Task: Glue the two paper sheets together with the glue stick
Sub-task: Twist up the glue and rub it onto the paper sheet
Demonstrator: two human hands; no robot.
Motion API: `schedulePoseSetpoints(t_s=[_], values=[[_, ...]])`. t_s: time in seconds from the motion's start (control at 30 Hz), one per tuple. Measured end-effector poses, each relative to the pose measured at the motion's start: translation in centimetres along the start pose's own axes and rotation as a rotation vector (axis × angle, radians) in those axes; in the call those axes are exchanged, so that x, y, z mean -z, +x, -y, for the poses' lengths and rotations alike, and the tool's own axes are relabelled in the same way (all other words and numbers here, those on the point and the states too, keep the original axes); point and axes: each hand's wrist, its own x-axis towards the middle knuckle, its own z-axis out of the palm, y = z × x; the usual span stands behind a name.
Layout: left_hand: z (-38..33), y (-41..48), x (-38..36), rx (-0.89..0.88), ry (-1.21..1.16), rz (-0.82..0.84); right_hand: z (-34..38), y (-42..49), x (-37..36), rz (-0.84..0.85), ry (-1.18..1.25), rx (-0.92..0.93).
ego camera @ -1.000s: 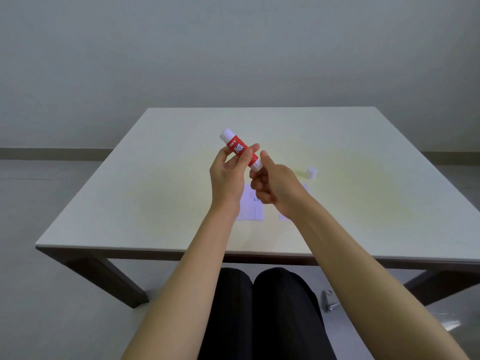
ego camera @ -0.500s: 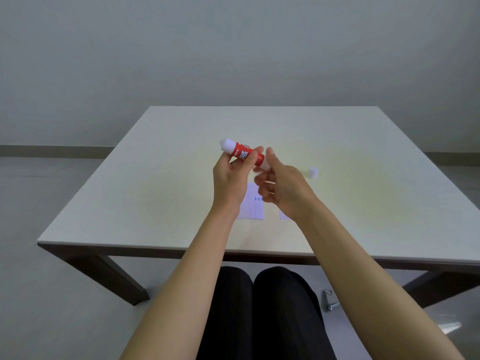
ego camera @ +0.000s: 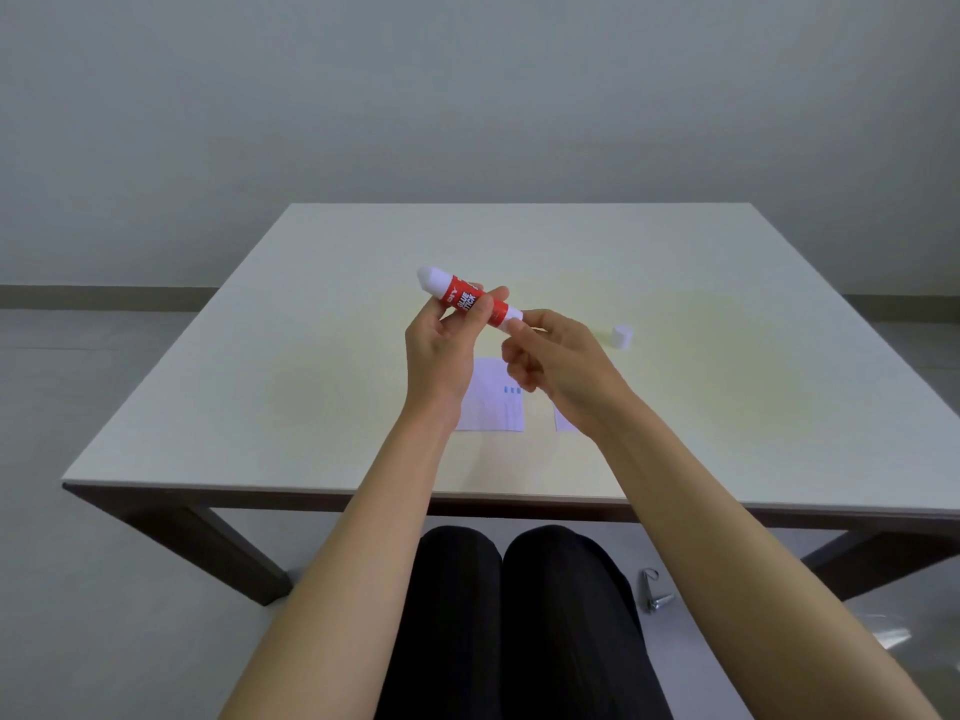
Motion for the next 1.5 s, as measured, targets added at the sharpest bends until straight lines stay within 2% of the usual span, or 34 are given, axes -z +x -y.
schedulePoseSetpoints(t_s=[0.1, 0.17, 0.33, 0.37, 0.47, 0.6, 0.67, 0.8, 0.83, 0.9, 0.97, 1.07, 1.2, 1.3, 1.4, 1.5], values=[[0.3, -0.2, 0.1, 0.012, 0.005, 0.031, 0.1, 0.3, -0.4, 0.009, 0.011, -0.218], [0.4, -0.4, 0.0, 0.015, 0.018, 0.056, 0.2, 0.4, -0.4, -0.018, 0.02, -0.271], [0.3, -0.1, 0.1, 0.0, 0.043, 0.036, -0.9, 0.3, -0.1, -0.045, -0.178, 0.06], [0.4, -0.1, 0.2, 0.007, 0.042, 0.045, -1.1, 0.5, -0.1, -0.047, -0.201, 0.077], [0.8, -0.4, 0.1, 0.026, 0.053, 0.064, -1.2, 0.8, -0.2, -0.045, -0.126, -0.075], [1.0, -0.5, 0.1, 0.036, 0.058, 0.114, -0.8, 0.9, -0.3, -0.057, 0.275, -0.368], [0.9, -0.4, 0.3, 0.04, 0.04, 0.121, -0.9, 0.8, 0.0, 0.007, 0.276, -0.346], [1.4, 0.2, 1.0, 0.006, 0.086, 0.224, -0.6, 0.5, 0.2, 0.122, 0.337, -0.169], [1.6, 0.6, 1.6, -0.005, 0.172, 0.256, -0.4, 0.6, 0.4, 0.086, 0.364, -0.139], [2.1, 1.3, 3.7, -0.043, 0.492, 0.292, 0.0, 1.0, 1.3, -0.047, 0.392, -0.103], [2.7, 2.0, 6.4, -0.075, 0.814, 0.368, 0.1, 1.6, 2.9, -0.166, 0.293, -0.074], [3.4, 2.5, 8.9, -0.028, 1.065, 0.55, -0.5, 2.1, 4.2, -0.261, 0.014, -0.053], [3.7, 3.7, 8.2, -0.042, 1.119, 0.669, -1.7, 2.5, 2.6, -0.212, -0.257, 0.046], [4.1, 4.1, 7.9, -0.07, 1.312, 0.757, -2.4, 2.6, 1.5, -0.184, -0.493, 0.11], [4.7, 4.2, 8.4, -0.065, 1.375, 0.782, -3.1, 2.8, 0.9, -0.196, -0.668, 0.161], [4.9, 4.3, 8.4, -0.062, 1.357, 0.782, -3.4, 2.5, 0.3, -0.135, -0.858, 0.249]])
